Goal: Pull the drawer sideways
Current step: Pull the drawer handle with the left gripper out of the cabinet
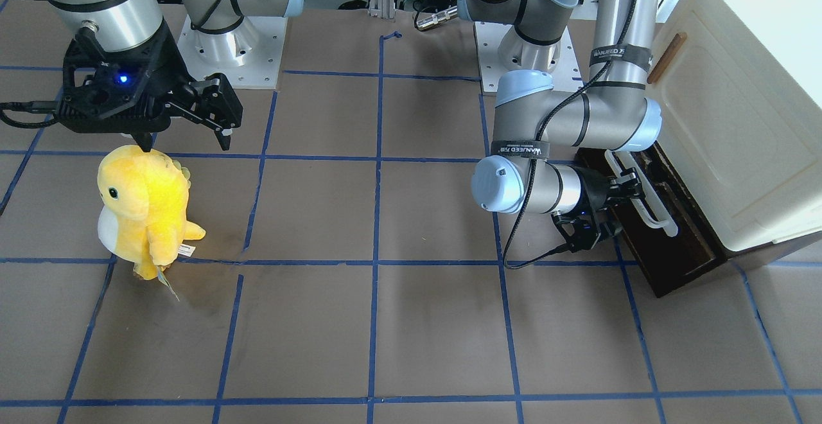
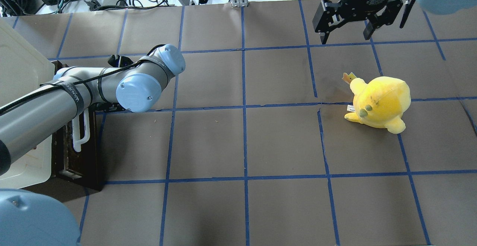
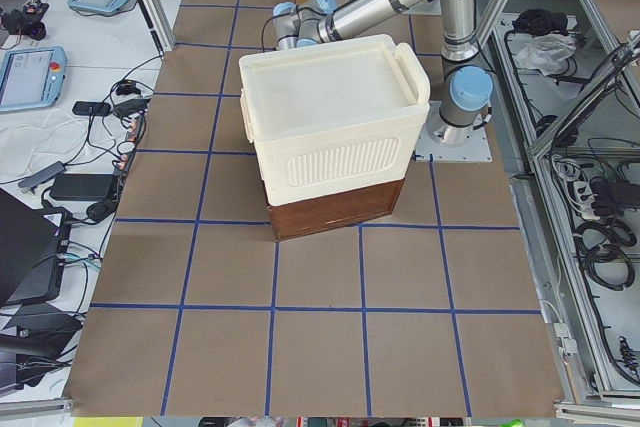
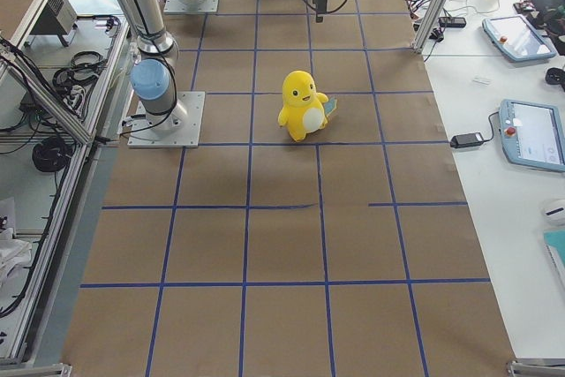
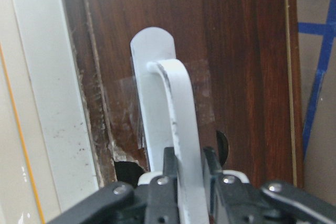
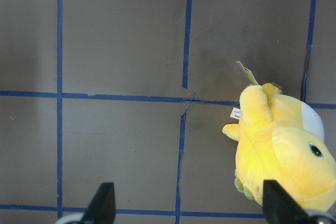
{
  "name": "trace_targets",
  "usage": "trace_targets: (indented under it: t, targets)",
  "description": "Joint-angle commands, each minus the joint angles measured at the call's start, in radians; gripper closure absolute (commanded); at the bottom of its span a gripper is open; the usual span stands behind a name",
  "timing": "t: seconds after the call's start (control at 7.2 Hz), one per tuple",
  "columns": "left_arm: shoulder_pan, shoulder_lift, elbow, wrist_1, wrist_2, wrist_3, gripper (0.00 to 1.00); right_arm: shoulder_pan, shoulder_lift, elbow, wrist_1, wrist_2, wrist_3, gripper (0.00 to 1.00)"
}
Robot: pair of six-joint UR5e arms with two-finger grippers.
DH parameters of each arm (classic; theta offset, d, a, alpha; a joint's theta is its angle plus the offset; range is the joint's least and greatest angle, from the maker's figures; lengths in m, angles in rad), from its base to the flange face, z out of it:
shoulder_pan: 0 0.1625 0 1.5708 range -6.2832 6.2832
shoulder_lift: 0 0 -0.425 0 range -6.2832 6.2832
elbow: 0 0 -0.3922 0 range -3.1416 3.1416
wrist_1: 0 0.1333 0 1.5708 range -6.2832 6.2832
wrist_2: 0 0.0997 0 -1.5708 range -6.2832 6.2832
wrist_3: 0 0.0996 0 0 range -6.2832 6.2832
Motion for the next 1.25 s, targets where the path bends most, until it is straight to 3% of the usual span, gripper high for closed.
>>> trace_targets:
  t: [0.0, 1.11]
  targets:
    - [-0.001, -0.004, 0.0, 0.001, 0.0, -0.001, 0.78, 0.0, 0.0, 0.0, 0.0, 0.0, 0.001, 0.0]
    - [-0.019, -0.018, 0.035, 0.0, -0.038, 0.001, 0.78, 0.0, 0.0, 0.0, 0.0, 0.0, 0.001, 0.0]
